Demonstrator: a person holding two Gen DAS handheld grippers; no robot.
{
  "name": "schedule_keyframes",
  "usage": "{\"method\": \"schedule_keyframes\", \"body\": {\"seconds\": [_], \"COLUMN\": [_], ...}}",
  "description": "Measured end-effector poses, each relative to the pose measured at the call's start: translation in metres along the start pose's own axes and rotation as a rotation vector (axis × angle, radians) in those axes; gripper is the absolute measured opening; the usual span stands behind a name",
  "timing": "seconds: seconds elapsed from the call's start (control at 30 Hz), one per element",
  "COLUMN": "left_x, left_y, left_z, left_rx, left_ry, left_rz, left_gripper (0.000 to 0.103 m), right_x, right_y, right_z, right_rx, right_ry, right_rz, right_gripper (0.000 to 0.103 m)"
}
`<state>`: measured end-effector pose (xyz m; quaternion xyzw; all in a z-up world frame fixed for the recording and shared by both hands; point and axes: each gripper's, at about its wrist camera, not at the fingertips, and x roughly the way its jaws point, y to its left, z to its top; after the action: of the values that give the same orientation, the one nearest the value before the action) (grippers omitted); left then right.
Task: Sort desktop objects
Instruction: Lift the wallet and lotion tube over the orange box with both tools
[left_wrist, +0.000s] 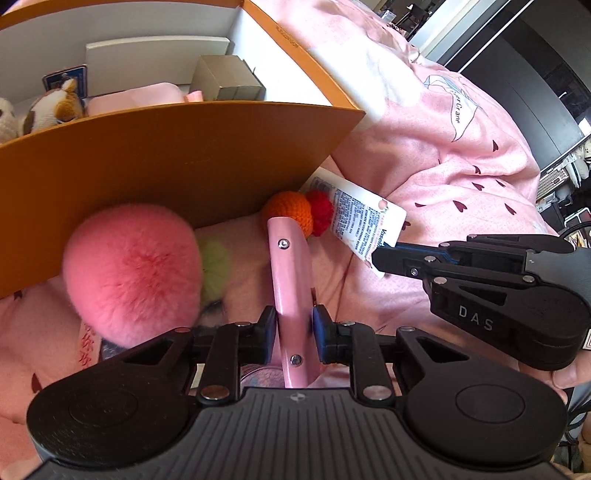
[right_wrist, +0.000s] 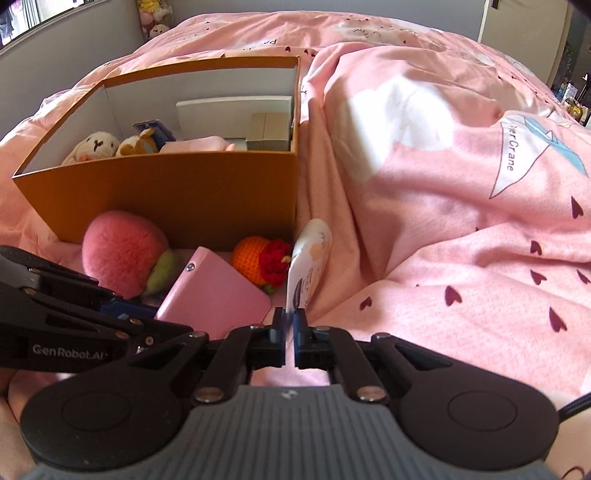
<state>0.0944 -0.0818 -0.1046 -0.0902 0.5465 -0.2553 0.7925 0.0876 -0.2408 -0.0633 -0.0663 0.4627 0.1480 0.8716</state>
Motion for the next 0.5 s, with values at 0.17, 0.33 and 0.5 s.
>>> {"method": "schedule_keyframes", "body": {"seconds": [0.17, 0.33, 0.5], "left_x": [0.011, 0.004, -0.015], "left_y": [-0.003, -0.005, -0.008], "left_z": [0.004, 0.003, 0.001], "left_rx": [-0.011, -0.015, -0.003], "left_ry": [0.012, -0.009, -0.048], "left_rz": [0.016, 0.018, 0.034], "left_gripper": [0.024, 0.021, 0.02], "right_x": [0.004, -0.002, -0.019], "right_y": [-0.007, -0.009, -0.01], "right_z": [0.007, 0.012, 0.021], "right_rx": [0.012, 0.009, 0.001], "right_ry": [-0.033, -0.078, -0.133], "right_rz": [-0.019, -0.033, -0.032], "right_gripper": [0.005, 0.004, 0.003]}}
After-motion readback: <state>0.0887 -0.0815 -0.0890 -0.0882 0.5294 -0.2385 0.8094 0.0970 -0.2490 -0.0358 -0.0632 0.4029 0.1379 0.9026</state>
